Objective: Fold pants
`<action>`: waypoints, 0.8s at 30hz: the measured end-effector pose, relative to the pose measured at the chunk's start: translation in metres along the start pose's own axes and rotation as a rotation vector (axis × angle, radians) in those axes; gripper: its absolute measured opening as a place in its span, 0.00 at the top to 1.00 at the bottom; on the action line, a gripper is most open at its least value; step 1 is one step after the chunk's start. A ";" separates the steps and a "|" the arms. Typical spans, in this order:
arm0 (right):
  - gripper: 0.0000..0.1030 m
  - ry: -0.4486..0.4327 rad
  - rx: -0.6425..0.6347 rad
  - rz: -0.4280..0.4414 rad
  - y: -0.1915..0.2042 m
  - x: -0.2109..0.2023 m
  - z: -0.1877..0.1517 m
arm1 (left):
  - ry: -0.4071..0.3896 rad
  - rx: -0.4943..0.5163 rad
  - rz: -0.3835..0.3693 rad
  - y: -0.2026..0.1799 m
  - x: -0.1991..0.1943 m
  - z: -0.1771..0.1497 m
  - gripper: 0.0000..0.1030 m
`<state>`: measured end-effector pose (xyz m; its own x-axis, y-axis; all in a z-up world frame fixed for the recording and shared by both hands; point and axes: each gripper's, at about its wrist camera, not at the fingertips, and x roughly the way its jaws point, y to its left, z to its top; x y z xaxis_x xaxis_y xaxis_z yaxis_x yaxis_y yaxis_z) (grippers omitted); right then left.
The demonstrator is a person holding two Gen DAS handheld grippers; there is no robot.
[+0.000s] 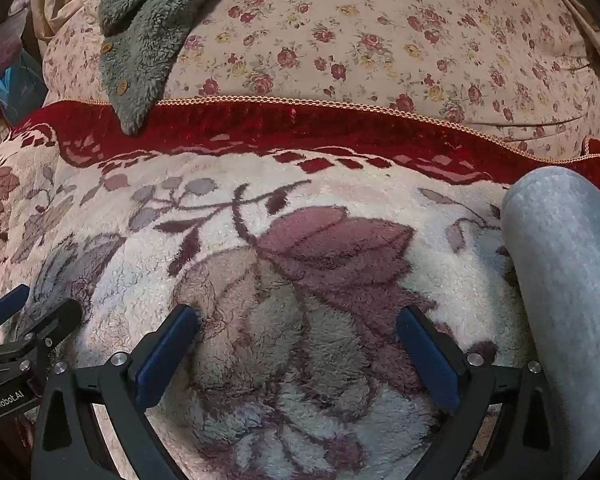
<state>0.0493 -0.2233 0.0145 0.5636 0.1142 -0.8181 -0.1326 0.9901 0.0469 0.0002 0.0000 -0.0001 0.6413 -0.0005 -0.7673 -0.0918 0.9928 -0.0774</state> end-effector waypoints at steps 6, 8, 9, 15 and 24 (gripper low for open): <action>0.01 0.000 0.000 0.001 -0.001 0.000 0.000 | 0.005 -0.001 -0.001 0.000 0.000 0.000 0.00; 0.01 0.000 0.002 0.002 -0.001 0.000 0.000 | 0.005 -0.001 -0.001 0.000 0.000 0.000 0.00; 0.01 0.001 0.001 0.001 0.000 0.001 0.000 | 0.005 -0.001 -0.001 0.000 0.000 0.000 0.00; 0.00 0.000 0.001 0.001 -0.001 0.000 0.000 | 0.005 -0.001 -0.001 0.000 0.000 0.000 0.00; 0.00 0.000 0.002 0.002 0.000 0.000 0.000 | 0.005 -0.001 -0.001 0.000 0.000 0.000 0.00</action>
<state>0.0494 -0.2238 0.0141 0.5636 0.1160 -0.8179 -0.1323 0.9900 0.0492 0.0004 0.0001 -0.0002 0.6373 -0.0024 -0.7706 -0.0921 0.9926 -0.0792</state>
